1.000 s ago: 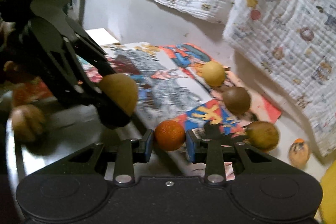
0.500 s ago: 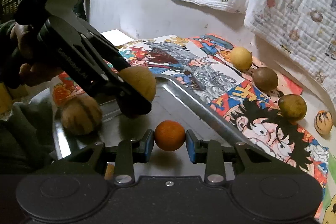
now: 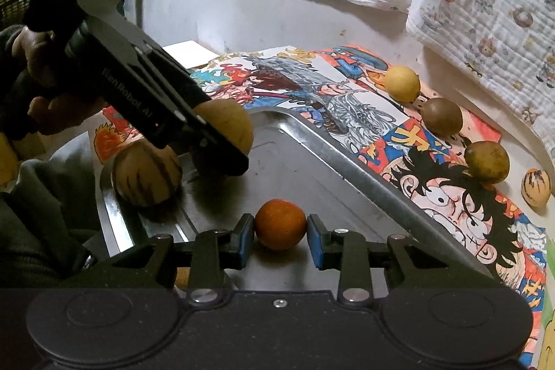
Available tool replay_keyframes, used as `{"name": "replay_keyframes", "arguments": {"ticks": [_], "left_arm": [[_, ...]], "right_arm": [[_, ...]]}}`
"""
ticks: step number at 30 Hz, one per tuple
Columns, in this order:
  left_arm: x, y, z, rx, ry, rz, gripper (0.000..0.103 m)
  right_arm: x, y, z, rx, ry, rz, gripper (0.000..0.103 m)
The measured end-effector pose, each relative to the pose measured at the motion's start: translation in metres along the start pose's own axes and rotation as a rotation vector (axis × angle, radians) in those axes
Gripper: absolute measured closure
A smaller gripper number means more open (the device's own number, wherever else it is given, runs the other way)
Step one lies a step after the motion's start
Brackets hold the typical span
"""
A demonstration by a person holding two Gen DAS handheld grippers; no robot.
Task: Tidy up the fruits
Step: 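Carry both fruits to the tray while right gripper opens, releasing the orange inside, then lower the oval fruit into the tray and open the left gripper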
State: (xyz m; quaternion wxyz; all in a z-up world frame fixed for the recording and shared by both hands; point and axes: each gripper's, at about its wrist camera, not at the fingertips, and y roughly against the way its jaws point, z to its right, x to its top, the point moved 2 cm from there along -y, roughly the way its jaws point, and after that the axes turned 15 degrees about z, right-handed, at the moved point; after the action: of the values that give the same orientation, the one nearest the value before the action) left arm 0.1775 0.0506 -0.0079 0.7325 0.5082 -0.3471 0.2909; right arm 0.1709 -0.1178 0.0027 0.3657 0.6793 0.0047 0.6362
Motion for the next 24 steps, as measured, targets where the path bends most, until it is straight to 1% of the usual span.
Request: {"name": "replay_keyframes", "arguments": {"ticks": [4, 6, 8, 11, 13, 16, 18, 21, 22, 24], "left_arm": [[-0.003, 0.001, 0.001, 0.004, -0.004, -0.001, 0.032], [-0.003, 0.001, 0.002, 0.004, -0.007, -0.002, 0.032], [-0.004, 0.002, 0.002, 0.005, -0.008, -0.002, 0.032], [-0.005, 0.004, 0.004, 0.014, -0.011, -0.005, 0.030], [-0.004, 0.008, 0.006, 0.013, -0.009, 0.011, 0.023], [0.000, 0.016, 0.008, 0.020, -0.020, 0.038, 0.017], [0.001, 0.021, 0.011, 0.027, -0.032, 0.052, 0.014], [-0.001, 0.031, 0.014, 0.030, -0.049, 0.070, 0.006], [-0.002, 0.034, 0.015, 0.031, -0.055, 0.079, 0.003], [-0.003, 0.043, 0.017, 0.033, -0.064, 0.108, 0.001]], "right_arm": [[-0.001, 0.001, 0.000, -0.007, -0.006, 0.003, 0.067], [0.000, 0.001, -0.001, -0.012, -0.013, 0.008, 0.059], [-0.001, 0.003, -0.001, -0.019, -0.018, 0.014, 0.058], [0.000, 0.008, -0.001, -0.029, -0.035, 0.025, 0.049], [0.001, 0.011, -0.001, -0.033, -0.050, 0.035, 0.045], [0.002, 0.018, -0.001, -0.043, -0.077, 0.052, 0.040], [0.003, 0.022, -0.003, -0.047, -0.098, 0.066, 0.034], [0.006, 0.031, -0.008, -0.050, -0.118, 0.092, 0.021], [0.007, 0.034, -0.010, -0.051, -0.118, 0.102, 0.019], [0.009, 0.039, -0.015, -0.054, -0.113, 0.116, 0.015]]}}
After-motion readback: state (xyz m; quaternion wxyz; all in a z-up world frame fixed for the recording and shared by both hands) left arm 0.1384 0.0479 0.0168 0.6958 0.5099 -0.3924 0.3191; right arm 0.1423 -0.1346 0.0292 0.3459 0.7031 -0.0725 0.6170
